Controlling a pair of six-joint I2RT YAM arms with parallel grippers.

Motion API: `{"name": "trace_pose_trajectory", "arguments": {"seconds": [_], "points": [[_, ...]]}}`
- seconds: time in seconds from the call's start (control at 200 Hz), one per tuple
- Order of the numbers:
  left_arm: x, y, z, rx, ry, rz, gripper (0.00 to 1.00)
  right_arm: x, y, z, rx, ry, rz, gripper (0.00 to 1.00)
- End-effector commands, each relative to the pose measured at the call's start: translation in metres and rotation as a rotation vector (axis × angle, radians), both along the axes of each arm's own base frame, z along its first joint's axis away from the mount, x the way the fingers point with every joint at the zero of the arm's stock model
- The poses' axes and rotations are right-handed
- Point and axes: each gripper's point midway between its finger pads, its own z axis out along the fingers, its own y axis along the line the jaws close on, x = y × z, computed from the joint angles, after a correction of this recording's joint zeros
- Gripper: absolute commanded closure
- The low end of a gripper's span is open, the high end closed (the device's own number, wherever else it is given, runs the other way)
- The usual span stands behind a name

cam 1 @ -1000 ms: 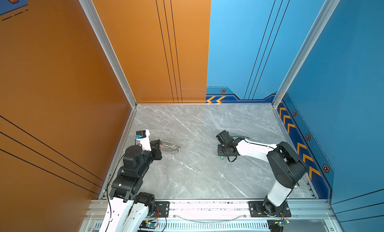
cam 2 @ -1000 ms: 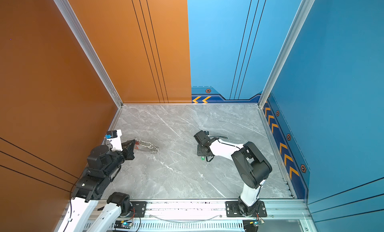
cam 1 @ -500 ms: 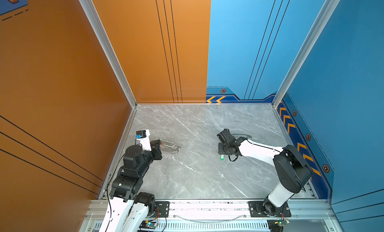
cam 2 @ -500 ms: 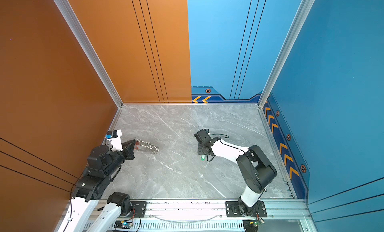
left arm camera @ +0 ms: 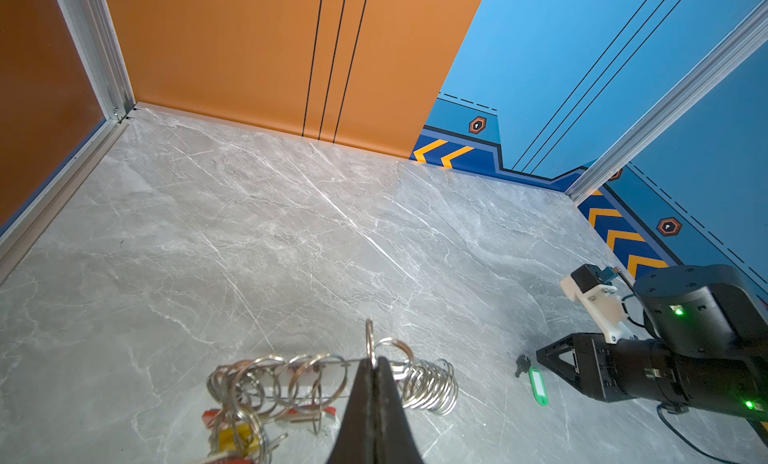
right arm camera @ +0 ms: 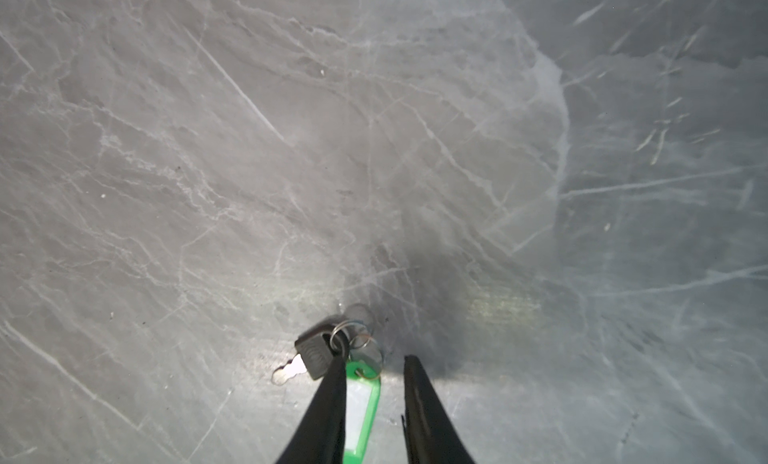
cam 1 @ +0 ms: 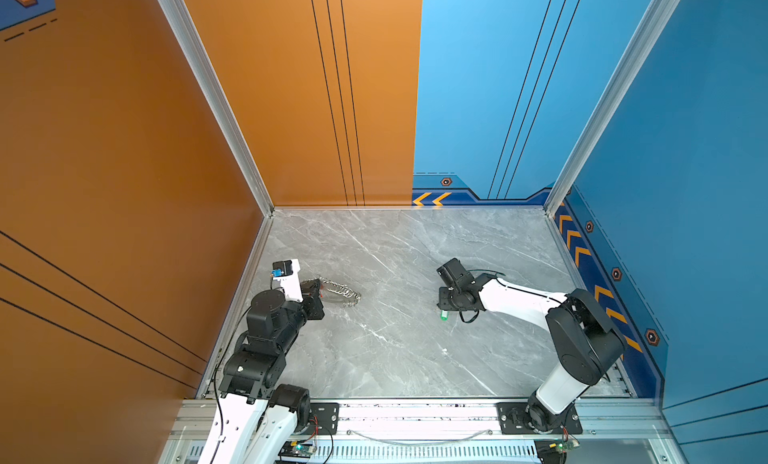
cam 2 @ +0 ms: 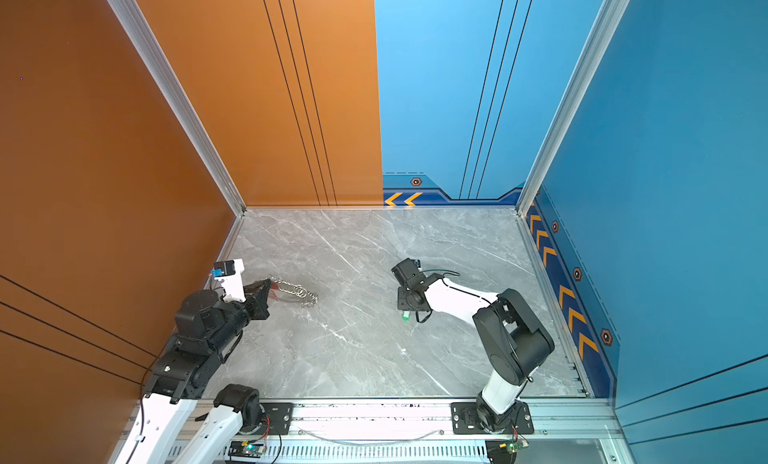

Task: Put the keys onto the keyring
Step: 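Lift the green-tag key off the table with the right gripper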

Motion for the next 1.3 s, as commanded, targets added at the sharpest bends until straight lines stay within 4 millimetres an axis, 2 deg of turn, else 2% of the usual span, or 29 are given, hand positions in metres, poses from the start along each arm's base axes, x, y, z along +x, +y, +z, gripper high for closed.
{"name": "trace_pose_trajectory", "arguments": {"seconds": [0.0, 0.335, 0.701, 0.986, 1.296], "points": [[0.003, -0.001, 0.01, -0.018, -0.047, -0.001, 0.99, -0.004, -0.002, -0.012, 0.005, 0.04, -0.017, 0.72], [0.003, -0.001, 0.01, -0.018, -0.046, -0.002, 0.99, -0.003, -0.001, -0.022, 0.007, 0.059, -0.022, 0.73], [0.003, -0.001, 0.01, -0.018, -0.045, -0.002, 0.99, -0.003, 0.003, -0.028, -0.011, 0.065, -0.009, 0.82], [0.003, -0.002, 0.01, -0.019, -0.044, -0.004, 0.99, 0.0, 0.004, -0.018, -0.016, 0.037, -0.004, 0.93], [0.003, -0.002, 0.009, -0.02, -0.042, -0.006, 0.99, 0.004, 0.005, 0.001, -0.008, -0.014, 0.008, 0.99]]}}
